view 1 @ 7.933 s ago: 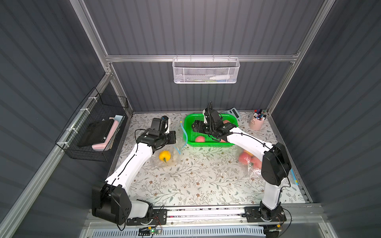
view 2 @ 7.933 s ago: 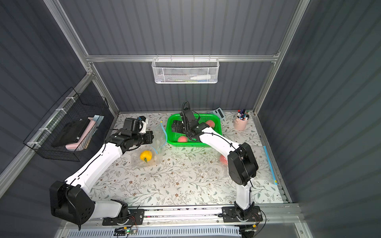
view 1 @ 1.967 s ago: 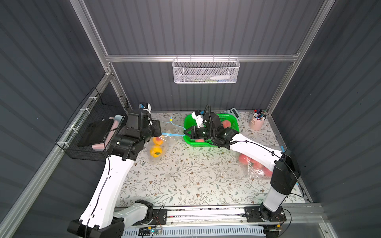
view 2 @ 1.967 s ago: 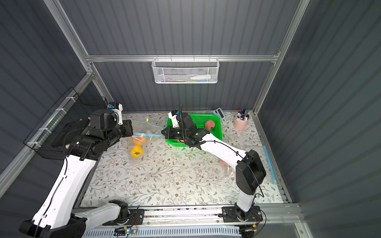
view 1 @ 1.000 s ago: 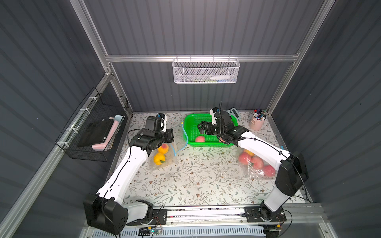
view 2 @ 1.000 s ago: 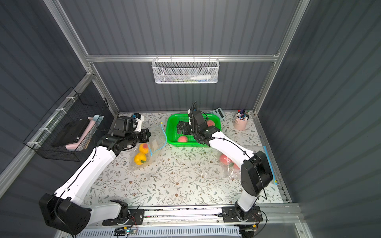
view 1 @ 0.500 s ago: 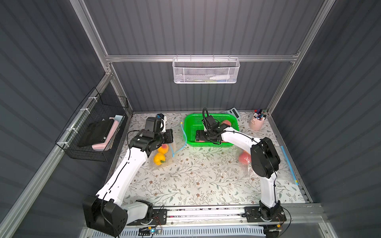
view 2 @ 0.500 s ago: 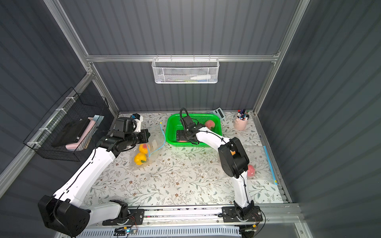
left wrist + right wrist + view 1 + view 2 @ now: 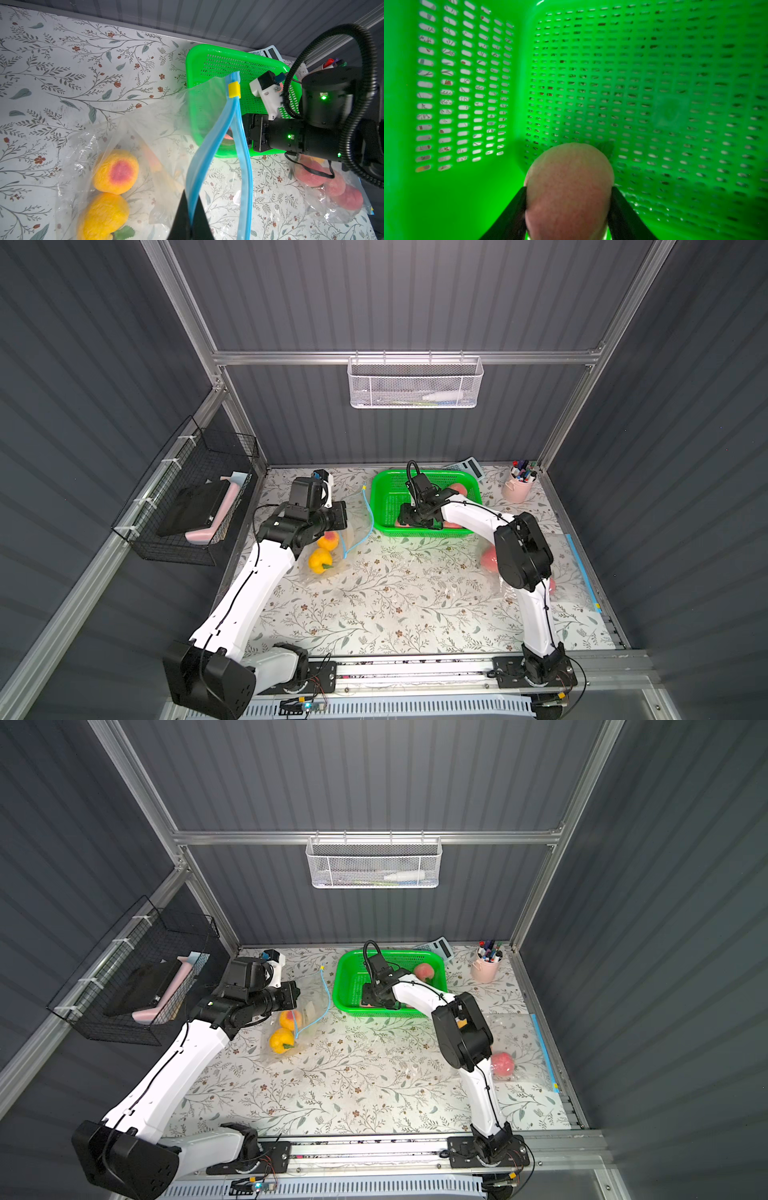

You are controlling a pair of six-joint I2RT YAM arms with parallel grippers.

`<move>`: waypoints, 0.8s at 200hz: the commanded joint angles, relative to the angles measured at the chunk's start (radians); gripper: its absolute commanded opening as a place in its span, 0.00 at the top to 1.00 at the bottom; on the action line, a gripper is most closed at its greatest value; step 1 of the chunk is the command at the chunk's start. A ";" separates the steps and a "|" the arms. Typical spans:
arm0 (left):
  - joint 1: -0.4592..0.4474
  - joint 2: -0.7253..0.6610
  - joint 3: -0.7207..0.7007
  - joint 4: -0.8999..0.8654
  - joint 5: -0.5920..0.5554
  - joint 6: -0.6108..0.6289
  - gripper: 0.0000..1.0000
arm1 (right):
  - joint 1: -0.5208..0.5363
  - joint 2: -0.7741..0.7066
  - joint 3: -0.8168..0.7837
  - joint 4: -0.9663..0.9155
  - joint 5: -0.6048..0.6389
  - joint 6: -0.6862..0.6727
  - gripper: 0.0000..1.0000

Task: Place the peach in a zip-top bag and seal the zipper
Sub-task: Pick up the peach from the basket.

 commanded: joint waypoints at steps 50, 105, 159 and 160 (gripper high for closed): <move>0.004 -0.021 -0.001 0.002 0.037 0.002 1.00 | -0.032 -0.237 -0.169 0.179 0.009 0.043 0.54; 0.004 -0.026 0.001 0.038 0.042 -0.010 1.00 | -0.056 -0.509 -0.384 0.373 -0.058 0.032 0.56; 0.004 -0.046 0.002 0.063 0.067 -0.022 1.00 | -0.043 -0.675 -0.485 0.592 -0.297 0.015 0.56; 0.004 -0.047 0.001 0.064 0.068 -0.022 1.00 | -0.042 -0.676 -0.485 0.595 -0.299 0.015 0.56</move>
